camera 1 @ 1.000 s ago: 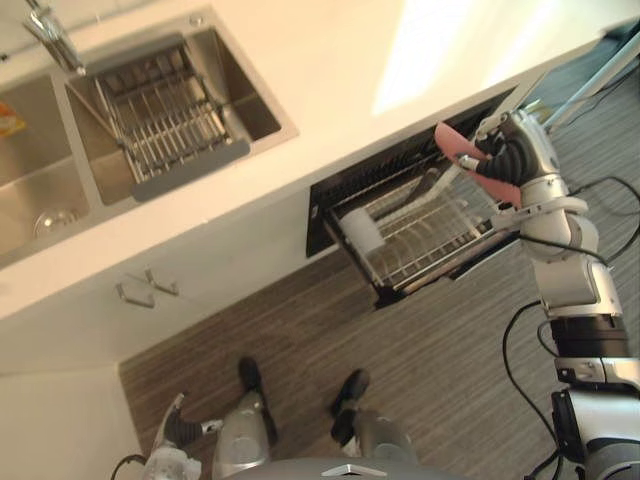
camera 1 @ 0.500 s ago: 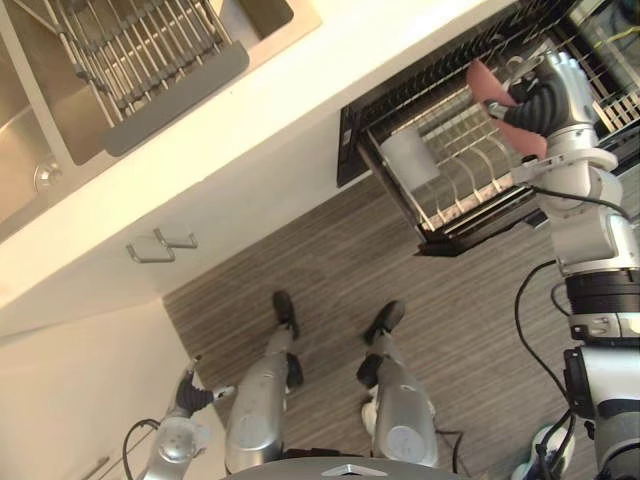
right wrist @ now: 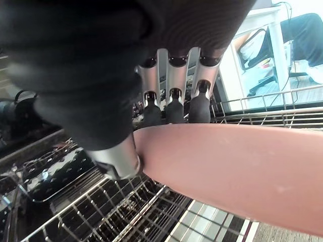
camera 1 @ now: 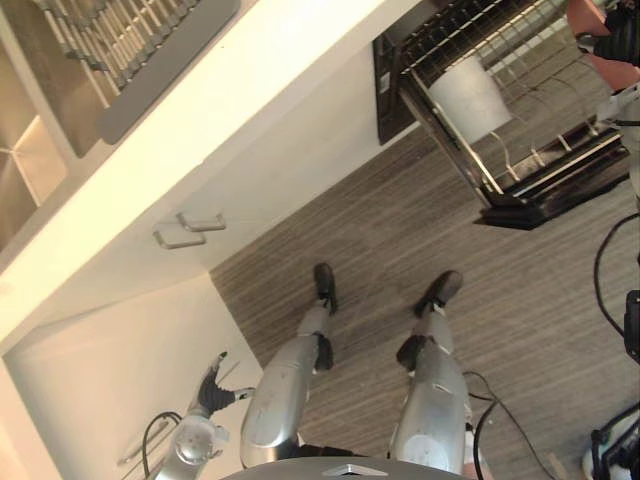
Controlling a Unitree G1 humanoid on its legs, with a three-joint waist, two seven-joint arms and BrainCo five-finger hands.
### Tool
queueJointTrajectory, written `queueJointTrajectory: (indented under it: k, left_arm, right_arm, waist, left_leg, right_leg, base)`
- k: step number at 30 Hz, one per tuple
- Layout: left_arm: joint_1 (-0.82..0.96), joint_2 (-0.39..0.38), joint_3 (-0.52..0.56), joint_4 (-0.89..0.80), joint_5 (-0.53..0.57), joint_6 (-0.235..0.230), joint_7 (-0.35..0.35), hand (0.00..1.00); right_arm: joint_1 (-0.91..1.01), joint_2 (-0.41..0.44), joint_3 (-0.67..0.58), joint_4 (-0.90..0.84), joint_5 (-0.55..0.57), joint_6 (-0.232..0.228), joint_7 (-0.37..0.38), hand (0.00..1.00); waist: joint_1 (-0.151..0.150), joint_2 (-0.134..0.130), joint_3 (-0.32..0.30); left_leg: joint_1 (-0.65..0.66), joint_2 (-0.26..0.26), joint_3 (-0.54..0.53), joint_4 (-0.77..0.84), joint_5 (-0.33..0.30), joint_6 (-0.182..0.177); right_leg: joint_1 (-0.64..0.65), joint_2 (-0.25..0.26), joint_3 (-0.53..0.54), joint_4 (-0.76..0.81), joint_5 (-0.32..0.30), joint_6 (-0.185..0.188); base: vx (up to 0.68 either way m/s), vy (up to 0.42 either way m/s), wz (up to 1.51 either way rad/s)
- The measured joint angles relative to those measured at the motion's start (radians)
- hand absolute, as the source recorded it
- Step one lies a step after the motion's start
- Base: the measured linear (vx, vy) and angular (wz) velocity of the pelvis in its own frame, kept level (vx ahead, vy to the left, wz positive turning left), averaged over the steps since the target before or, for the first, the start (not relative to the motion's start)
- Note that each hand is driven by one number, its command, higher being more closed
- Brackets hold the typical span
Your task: Walk over to the sink, pick up the cup, carry it to the dishwasher, place the cup inside the dishwasher, then close the dishwasher door
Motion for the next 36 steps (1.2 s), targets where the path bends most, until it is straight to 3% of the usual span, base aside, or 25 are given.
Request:
queueJointTrajectory:
  k: [2,3,13,19,24,27,32,35,36]
  left_arm:
    - [0.000,0.002,-0.010,0.000,0.000,-0.005,0.000,0.00]
    - [0.000,0.005,-0.022,-0.002,-0.001,-0.006,0.000,0.00]
    - [0.002,0.037,-0.073,-0.028,-0.014,-0.009,-0.001,0.00]
    - [0.016,0.037,-0.077,-0.065,-0.029,-0.004,0.000,0.00]
    - [0.049,0.036,-0.069,-0.076,-0.039,-0.004,0.000,0.00]
    - [0.057,0.034,-0.064,-0.076,-0.039,-0.004,-0.001,0.00]
    - [0.069,0.027,-0.018,-0.071,-0.039,-0.009,-0.017,0.00]
    - [0.076,0.004,0.024,-0.027,-0.038,-0.013,-0.020,0.00]
    - [0.082,-0.005,0.042,-0.019,-0.037,-0.014,-0.020,0.00]
  right_arm:
    - [-0.009,0.000,0.022,0.017,-0.001,-0.001,0.006,1.00]
    - [-0.010,0.001,0.030,0.034,-0.003,-0.005,0.010,0.00]
    - [-0.012,-0.002,0.032,0.138,0.020,0.025,0.071,0.00]
    - [-0.012,-0.022,0.017,0.158,0.137,0.030,0.063,0.00]
    - [0.009,-0.019,-0.128,0.149,0.384,0.042,0.045,0.00]
    - [0.085,-0.014,-0.207,0.066,0.440,0.025,0.036,0.00]
    - [0.185,0.026,-0.390,-0.005,0.573,0.017,-0.046,0.00]
    - [0.306,0.027,-0.585,0.025,0.785,0.013,-0.091,0.00]
    - [0.323,0.027,-0.605,0.049,0.816,0.014,-0.091,1.00]
  waist:
    - [0.013,0.005,-0.004]
    - [0.019,0.009,-0.007]
    - [0.018,0.012,-0.009]
    - [0.011,0.012,-0.009]
    - [-0.023,0.011,-0.008]
    - [-0.055,0.008,-0.006]
    - [-0.102,-0.018,0.013]
    - [-0.132,-0.038,0.018]
    - [-0.143,-0.042,0.019]
  left_leg:
    - [-0.006,-0.011,-0.003,0.000,-0.001,0.001]
    - [-0.007,-0.016,-0.007,0.000,-0.005,0.003]
    - [-0.016,-0.055,-0.026,0.000,0.000,0.013]
    - [0.017,-0.061,-0.027,0.000,-0.002,0.019]
    - [0.081,-0.061,-0.025,-0.001,-0.025,0.027]
    - [0.124,-0.060,-0.018,-0.005,-0.040,0.029]
    - [0.217,-0.042,0.003,-0.006,-0.060,0.029]
    - [0.274,-0.020,0.006,-0.006,-0.074,0.017]
    - [0.284,-0.016,0.006,-0.006,-0.075,0.016]
  right_leg:
    - [-0.010,-0.013,0.003,0.008,0.003,0.003]
    - [-0.013,-0.022,0.002,0.019,0.001,0.005]
    - [-0.013,-0.063,0.000,0.025,0.006,0.019]
    - [0.026,-0.065,-0.003,0.015,0.003,0.025]
    - [0.099,-0.059,-0.004,-0.003,0.000,0.029]
    - [0.147,-0.054,-0.003,-0.020,0.002,0.038]
    - [0.243,-0.027,0.007,-0.051,-0.002,0.043]
    - [0.298,-0.004,0.002,-0.051,-0.014,0.046]
    - [0.310,0.000,-0.001,-0.051,-0.015,0.045]
  base:
    - [0.00,0.042,0.08]
    - [-0.01,0.042,0.12]
    - [0.02,0.008,0.09]
    - [0.07,-0.027,0.00]
    - [0.07,-0.035,-0.04]
    - [0.08,-0.054,-0.08]
    - [0.09,-0.072,-0.20]
    - [0.13,-0.119,-0.12]
    - [0.12,-0.100,-0.03]
